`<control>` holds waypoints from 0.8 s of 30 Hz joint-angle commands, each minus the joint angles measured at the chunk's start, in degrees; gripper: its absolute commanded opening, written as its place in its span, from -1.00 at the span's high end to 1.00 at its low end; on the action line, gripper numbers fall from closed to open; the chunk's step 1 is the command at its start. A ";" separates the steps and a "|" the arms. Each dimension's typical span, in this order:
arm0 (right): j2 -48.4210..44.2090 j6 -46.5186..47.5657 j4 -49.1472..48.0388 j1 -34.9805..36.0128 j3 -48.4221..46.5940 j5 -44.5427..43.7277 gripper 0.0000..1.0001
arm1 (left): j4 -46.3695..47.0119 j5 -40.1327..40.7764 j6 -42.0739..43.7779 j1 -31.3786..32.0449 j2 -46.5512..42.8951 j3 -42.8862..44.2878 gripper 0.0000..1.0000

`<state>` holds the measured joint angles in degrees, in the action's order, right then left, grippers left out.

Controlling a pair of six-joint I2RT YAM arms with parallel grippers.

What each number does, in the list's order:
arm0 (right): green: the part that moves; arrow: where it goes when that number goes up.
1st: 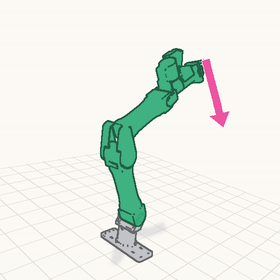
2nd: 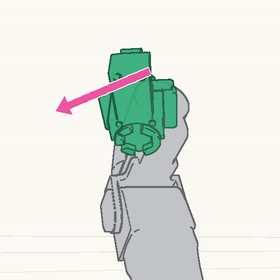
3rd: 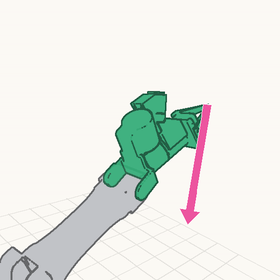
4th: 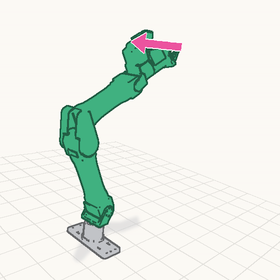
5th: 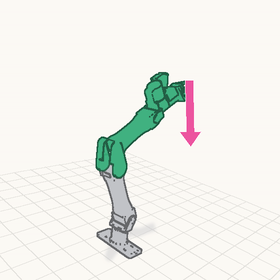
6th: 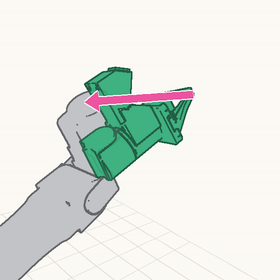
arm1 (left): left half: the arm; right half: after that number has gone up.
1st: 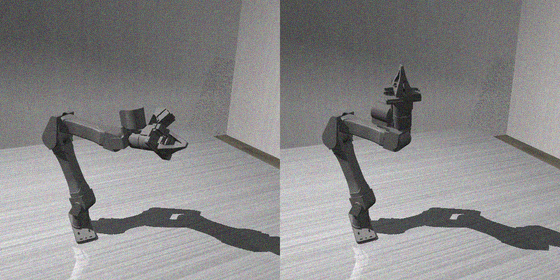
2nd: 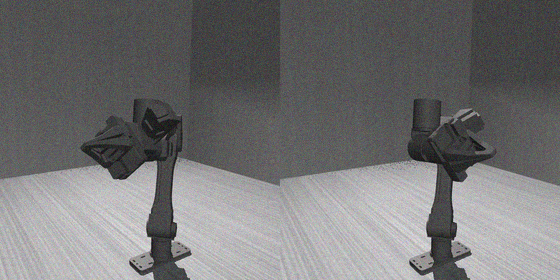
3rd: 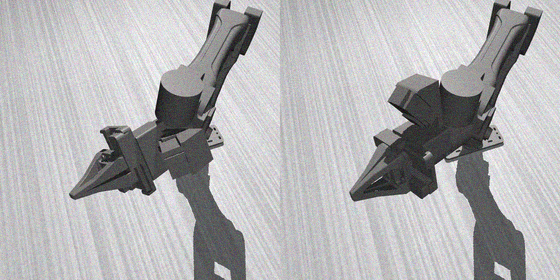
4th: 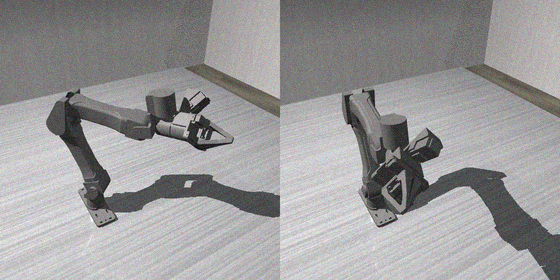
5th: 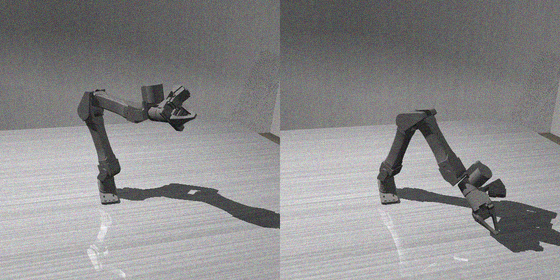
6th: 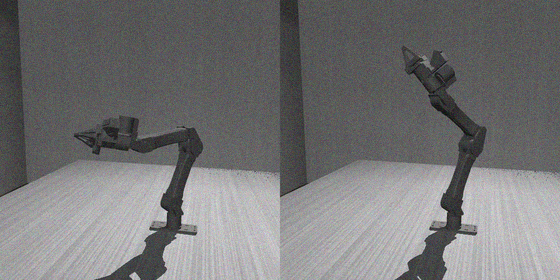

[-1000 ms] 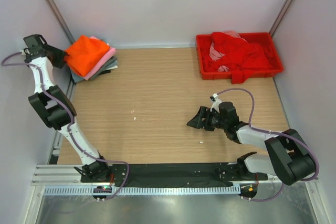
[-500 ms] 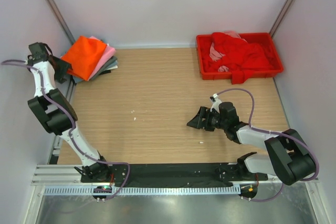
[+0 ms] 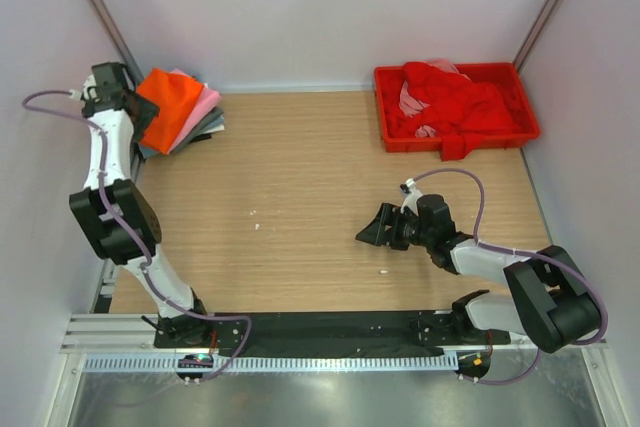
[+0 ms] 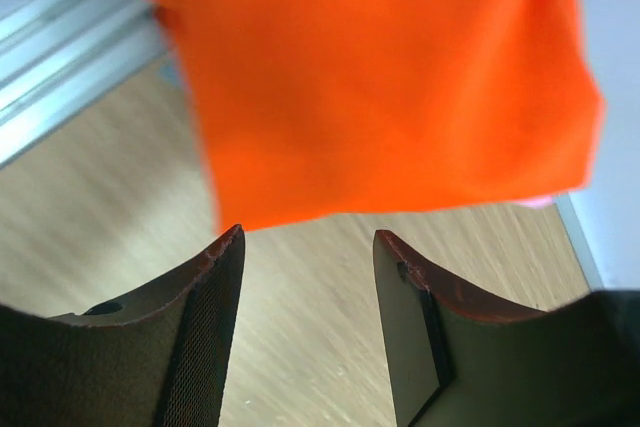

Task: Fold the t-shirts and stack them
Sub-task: Neatly place the folded tshirt to the corner

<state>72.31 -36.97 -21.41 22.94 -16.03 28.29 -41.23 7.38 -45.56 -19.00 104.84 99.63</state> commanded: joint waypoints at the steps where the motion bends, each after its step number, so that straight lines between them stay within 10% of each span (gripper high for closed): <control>1: 0.28 0.23 -2.15 0.26 0.21 0.27 -0.64 | 3.70 2.74 3.28 4.50 3.61 7.29 -0.11; 14: 0.90 0.23 -2.32 0.26 -0.05 0.36 -0.64 | -4.73 0.98 5.92 6.44 31.56 41.84 -0.06; 24: 1.43 0.14 -2.67 0.26 -0.23 0.62 -0.64 | -0.16 -5.27 8.21 9.60 27.01 42.49 -0.23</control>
<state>73.08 -37.23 -22.37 22.94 -16.03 28.75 -44.14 5.08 -39.16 -11.31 138.45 141.10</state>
